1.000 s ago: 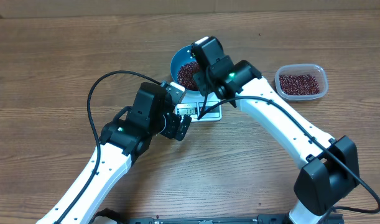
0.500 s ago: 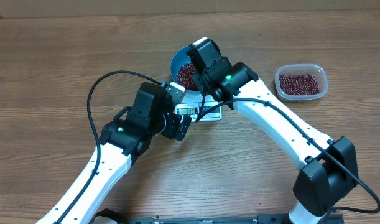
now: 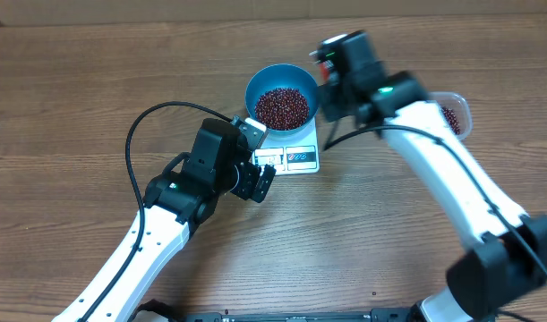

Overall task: Scoop item into bowl and weigh 150g on scale
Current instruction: 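Tip the scoop to pour beans into the blue bowl, then move the empty scoop back over the bean tub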

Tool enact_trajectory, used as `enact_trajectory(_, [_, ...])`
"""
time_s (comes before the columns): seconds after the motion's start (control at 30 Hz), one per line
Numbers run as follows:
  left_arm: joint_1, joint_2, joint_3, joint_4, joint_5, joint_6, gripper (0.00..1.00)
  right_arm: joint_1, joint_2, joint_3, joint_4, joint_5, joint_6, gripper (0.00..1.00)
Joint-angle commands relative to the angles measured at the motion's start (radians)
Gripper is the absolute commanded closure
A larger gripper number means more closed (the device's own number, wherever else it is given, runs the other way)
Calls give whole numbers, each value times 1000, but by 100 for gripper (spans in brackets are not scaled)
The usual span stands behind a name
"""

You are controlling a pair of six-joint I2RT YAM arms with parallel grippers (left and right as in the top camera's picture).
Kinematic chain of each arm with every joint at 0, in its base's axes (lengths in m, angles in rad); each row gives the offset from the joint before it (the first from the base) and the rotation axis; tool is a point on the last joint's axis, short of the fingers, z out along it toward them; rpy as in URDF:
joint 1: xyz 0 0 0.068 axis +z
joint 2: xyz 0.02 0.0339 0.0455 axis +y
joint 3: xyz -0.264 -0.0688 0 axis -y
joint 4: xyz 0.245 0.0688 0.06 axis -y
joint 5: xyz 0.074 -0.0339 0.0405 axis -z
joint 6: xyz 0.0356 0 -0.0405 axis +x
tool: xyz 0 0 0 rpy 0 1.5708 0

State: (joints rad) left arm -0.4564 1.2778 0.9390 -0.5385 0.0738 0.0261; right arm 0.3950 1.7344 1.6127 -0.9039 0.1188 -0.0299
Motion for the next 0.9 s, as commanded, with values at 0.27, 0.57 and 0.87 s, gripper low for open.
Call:
enact_trajectory(0.27, [5, 5, -3, 0, -6, 4, 0, -416, -79, 25, -193, -31, -34, 96])
enact_trajectory(0.57, [5, 5, -3, 0, -6, 4, 1, -533, 50, 24, -276, -34, -202, 96])
enact_trajectory(0.87, [5, 5, -3, 0, -6, 4, 0, -535, 126, 24, -284, -31, -319, 96])
